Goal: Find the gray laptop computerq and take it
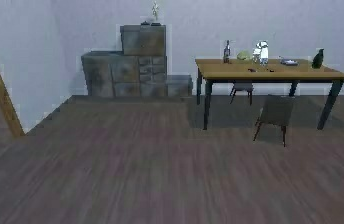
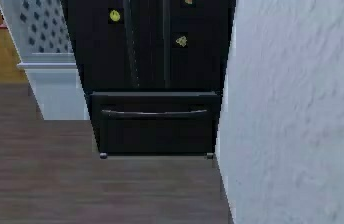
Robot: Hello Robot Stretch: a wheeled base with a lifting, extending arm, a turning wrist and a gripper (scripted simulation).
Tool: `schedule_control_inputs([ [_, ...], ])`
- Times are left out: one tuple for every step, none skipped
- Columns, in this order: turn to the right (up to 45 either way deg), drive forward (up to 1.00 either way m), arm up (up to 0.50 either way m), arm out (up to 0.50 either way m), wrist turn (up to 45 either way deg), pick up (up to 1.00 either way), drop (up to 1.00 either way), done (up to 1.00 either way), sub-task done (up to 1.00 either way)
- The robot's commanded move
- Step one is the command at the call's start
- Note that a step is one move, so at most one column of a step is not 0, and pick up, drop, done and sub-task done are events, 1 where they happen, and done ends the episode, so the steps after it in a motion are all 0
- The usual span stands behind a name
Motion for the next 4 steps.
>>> schedule_control_inputs([
  [-18.0,0.00,0.00,0.00,0.0,0.00,0.00,0.00,0.00],
  [0.0,1.00,0.00,0.00,0.0,0.00,0.00,0.00,0.00],
  [-27.0,0.00,0.00,0.00,0.0,0.00,0.00,0.00,0.00],
  [0.0,0.05,0.00,0.00,0.0,0.00,0.00,0.00,0.00],
])
